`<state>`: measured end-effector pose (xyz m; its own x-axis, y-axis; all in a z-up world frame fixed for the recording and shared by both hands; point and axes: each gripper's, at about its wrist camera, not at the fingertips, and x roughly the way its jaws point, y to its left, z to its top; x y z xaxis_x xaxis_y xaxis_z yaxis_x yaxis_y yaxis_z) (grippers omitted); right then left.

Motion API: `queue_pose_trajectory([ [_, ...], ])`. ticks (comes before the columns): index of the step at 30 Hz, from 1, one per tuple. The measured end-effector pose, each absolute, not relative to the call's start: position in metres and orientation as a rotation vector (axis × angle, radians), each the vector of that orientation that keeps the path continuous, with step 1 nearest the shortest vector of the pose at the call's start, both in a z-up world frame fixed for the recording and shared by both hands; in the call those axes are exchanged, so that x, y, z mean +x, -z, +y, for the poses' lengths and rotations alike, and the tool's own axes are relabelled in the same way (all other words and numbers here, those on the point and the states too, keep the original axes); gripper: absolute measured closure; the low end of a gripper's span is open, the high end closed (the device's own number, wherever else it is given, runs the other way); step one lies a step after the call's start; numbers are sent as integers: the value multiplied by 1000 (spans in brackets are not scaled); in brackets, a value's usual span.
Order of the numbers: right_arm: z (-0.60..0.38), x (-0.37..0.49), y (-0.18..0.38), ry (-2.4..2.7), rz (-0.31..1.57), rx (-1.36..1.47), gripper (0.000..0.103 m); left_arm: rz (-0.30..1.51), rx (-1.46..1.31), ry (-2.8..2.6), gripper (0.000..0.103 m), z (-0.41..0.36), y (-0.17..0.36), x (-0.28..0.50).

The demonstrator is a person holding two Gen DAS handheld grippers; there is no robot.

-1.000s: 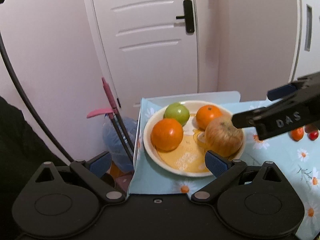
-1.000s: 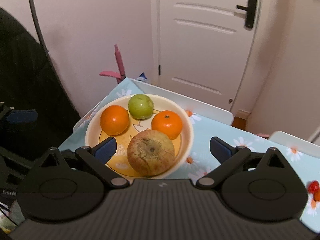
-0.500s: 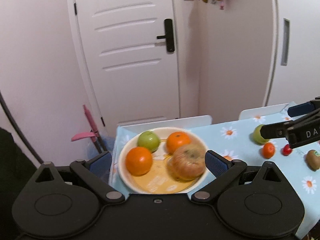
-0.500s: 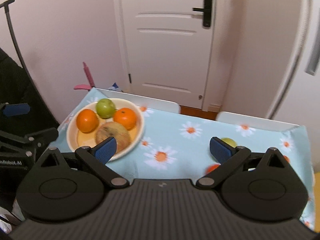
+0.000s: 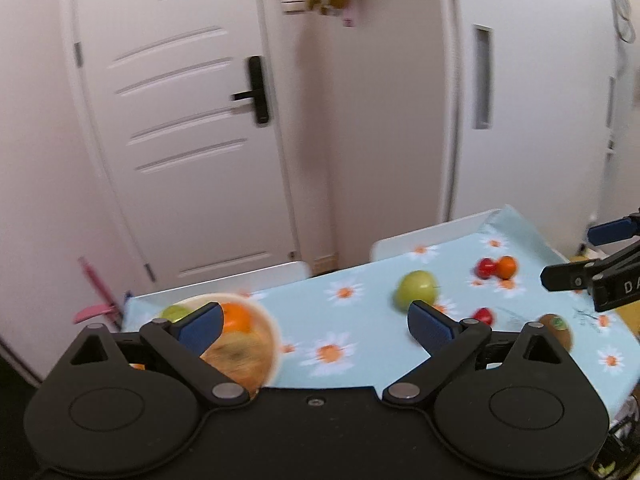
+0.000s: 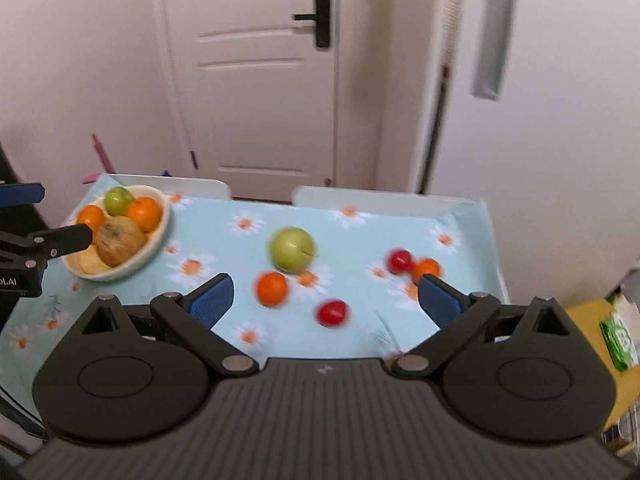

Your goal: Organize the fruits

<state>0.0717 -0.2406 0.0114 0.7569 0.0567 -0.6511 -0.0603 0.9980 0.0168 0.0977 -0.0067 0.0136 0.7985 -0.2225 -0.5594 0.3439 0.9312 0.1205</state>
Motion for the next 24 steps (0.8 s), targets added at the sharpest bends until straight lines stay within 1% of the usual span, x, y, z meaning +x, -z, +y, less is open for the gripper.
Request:
queue_pose_trajectory([
  [2,-257,67,-7,-49,725,9,0,573,235,340,3,-24,-11,100],
  [4,-272,63,-3,-35,739,12,0,585,242,376,7,-40,-7,105],
  [8,-294,57,7,-8,762,28,0,602,275,442,7,-70,2,118],
  [17,-315,58,40,44,828,75,0,637,388,607,10,-129,34,146],
  [21,-320,62,53,62,854,96,0,661,445,687,13,-152,53,157],
  [24,-321,66,62,81,873,100,0,681,494,743,17,-166,68,165],
])
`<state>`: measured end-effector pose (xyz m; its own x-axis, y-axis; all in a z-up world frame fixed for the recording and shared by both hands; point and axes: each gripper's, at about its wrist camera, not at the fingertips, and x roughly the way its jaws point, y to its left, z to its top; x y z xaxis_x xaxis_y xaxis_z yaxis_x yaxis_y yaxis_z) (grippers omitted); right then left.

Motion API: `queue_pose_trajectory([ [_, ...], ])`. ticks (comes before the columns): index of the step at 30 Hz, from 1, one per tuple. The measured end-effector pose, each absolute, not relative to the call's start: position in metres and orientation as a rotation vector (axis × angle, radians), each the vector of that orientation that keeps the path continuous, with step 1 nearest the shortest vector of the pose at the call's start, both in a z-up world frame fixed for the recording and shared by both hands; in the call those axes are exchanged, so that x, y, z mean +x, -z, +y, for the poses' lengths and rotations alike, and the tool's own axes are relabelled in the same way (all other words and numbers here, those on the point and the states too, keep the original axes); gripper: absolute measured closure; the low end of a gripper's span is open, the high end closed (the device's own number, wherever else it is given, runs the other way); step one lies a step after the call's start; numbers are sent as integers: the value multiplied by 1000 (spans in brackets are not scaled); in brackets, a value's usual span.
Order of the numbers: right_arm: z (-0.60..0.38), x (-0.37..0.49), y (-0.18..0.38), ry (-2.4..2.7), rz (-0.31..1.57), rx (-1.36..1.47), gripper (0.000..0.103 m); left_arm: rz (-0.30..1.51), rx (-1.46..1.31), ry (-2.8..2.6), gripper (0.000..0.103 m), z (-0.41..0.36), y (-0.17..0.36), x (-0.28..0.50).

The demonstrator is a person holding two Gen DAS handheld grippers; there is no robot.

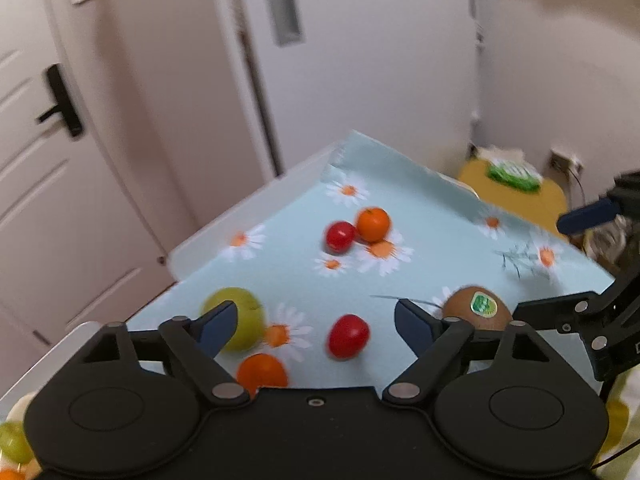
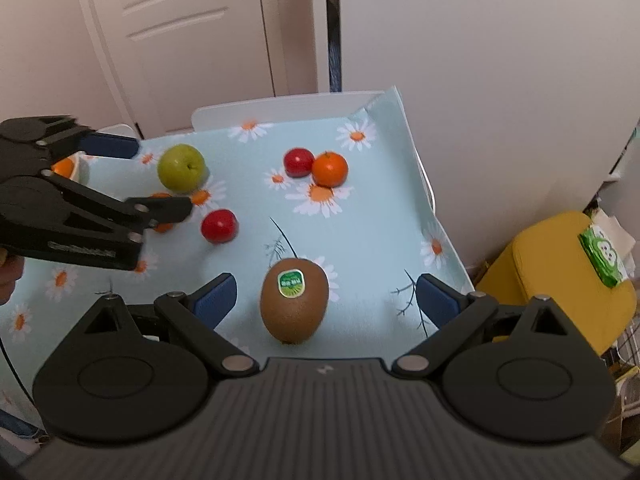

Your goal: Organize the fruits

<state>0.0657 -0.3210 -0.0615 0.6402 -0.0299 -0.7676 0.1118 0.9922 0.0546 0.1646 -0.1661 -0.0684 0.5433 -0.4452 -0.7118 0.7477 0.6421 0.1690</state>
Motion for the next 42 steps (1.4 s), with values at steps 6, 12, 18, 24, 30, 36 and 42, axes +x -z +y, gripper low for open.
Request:
queue_pose_trajectory([
  [6,-317,71,77,119,905,115,0,742,578,831,31,-182,99,180],
  [12,-310,75,87,149,927,145,0,778,636,885,41,-189,118,187],
  [18,-303,79,95,172,943,159,7,795,642,932,52,-191,124,193],
  [24,-297,84,101,181,957,159,14,787,659,971,68,-192,124,193],
  [30,-293,89,109,177,977,154,20,780,667,975,69,-190,124,191],
  [36,-294,94,115,163,984,156,24,778,690,973,69,-187,123,183],
  [42,-287,99,120,138,985,95,28,791,679,953,69,-182,122,176],
])
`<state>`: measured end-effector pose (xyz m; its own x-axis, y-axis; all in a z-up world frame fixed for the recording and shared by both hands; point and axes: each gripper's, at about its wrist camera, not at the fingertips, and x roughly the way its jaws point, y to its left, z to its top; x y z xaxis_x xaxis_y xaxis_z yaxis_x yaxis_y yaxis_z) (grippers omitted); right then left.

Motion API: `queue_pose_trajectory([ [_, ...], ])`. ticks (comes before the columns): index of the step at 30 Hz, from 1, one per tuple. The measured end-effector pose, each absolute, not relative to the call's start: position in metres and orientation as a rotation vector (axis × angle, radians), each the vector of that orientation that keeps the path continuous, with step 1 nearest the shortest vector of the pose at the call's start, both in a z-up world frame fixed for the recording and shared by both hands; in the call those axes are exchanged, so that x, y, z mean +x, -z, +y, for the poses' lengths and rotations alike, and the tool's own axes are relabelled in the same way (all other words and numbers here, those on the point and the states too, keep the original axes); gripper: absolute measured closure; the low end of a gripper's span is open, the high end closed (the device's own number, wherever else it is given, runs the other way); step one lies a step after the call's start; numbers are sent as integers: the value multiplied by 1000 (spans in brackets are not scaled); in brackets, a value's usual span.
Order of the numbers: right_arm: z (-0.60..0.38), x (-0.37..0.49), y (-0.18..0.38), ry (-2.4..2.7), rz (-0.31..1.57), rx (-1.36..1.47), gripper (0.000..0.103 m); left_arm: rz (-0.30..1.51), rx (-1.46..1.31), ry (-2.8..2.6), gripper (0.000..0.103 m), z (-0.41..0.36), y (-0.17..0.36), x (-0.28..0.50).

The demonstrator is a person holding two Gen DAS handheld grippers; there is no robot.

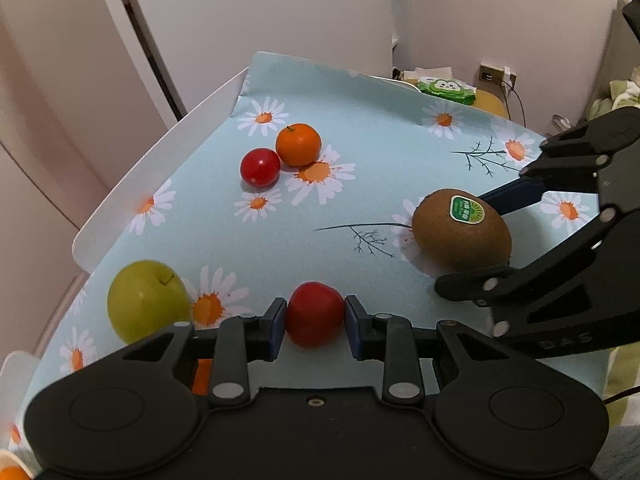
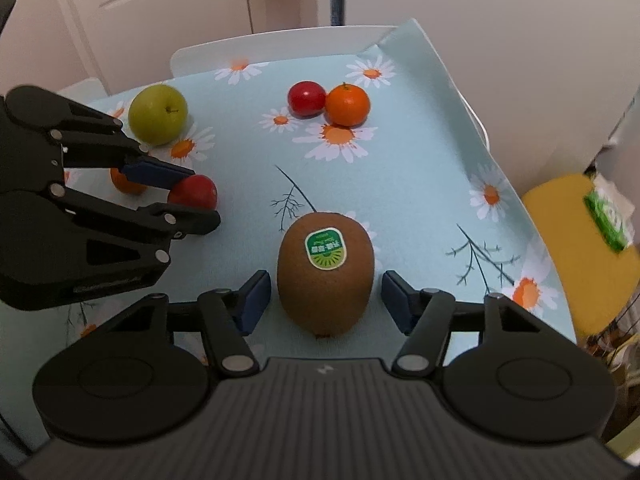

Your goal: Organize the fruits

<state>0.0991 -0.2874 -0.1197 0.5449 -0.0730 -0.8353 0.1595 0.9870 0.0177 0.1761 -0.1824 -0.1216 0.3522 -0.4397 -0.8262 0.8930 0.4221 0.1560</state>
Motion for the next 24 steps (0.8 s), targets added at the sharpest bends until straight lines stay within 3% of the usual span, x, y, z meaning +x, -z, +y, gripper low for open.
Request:
queue_pose_trajectory([
  [6,-284,99,118,129,966,61,42,789,657,915,69,-175,116,167],
  [24,-278,72,81,60,937,36,44,782,455,697,69,-124,79,117],
])
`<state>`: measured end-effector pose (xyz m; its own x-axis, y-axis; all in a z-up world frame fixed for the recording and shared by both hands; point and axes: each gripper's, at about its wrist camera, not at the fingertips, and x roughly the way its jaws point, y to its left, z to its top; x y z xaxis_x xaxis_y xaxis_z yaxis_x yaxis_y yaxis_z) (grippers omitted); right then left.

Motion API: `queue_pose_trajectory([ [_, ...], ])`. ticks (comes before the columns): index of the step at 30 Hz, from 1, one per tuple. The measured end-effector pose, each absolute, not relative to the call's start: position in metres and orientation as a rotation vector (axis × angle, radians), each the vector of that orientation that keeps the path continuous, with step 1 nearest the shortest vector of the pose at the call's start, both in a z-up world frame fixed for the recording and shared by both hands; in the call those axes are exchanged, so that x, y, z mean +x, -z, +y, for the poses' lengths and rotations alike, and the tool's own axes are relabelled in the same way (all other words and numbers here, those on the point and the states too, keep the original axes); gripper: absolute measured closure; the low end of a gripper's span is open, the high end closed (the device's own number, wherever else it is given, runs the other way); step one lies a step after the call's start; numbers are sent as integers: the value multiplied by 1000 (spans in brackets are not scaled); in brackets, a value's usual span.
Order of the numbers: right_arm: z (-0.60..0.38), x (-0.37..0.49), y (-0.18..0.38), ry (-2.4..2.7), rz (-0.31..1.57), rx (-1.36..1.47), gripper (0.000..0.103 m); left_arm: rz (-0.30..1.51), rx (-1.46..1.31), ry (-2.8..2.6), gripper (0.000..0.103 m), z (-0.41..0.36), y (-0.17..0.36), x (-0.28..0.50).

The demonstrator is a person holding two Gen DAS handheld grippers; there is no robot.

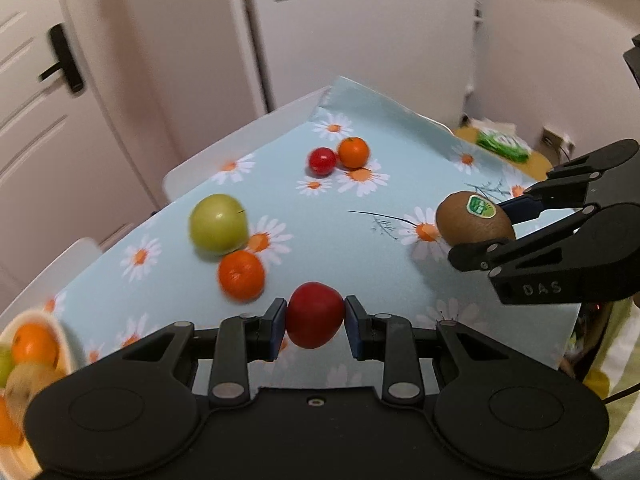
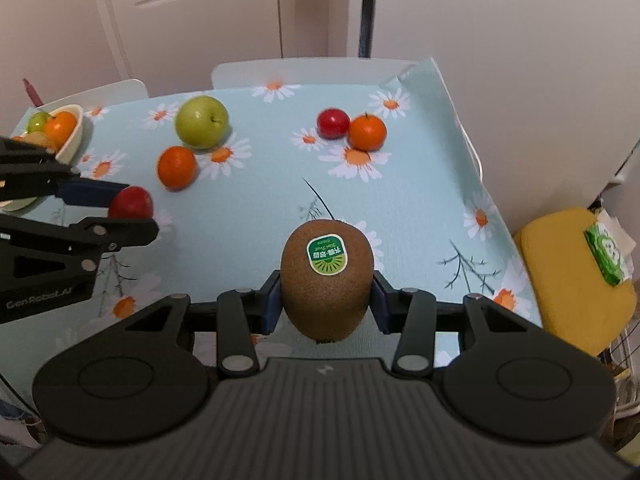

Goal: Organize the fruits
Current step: 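Carry the red tomato with the left tool while the right tool carries the kiwi to the bowl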

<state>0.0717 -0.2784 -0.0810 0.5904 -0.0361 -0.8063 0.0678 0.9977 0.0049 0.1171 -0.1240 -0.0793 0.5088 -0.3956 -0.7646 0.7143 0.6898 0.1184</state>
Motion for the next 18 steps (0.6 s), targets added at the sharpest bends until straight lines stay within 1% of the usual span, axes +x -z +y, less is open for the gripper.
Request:
queue_pose_trajectory([
  [9,-257,74,47,-34,884,-20,44,731,345,532,69,-80,49,103],
  [18,-208,97,24,-193,846,-86,44,703,244,336,69,-22,31,96],
])
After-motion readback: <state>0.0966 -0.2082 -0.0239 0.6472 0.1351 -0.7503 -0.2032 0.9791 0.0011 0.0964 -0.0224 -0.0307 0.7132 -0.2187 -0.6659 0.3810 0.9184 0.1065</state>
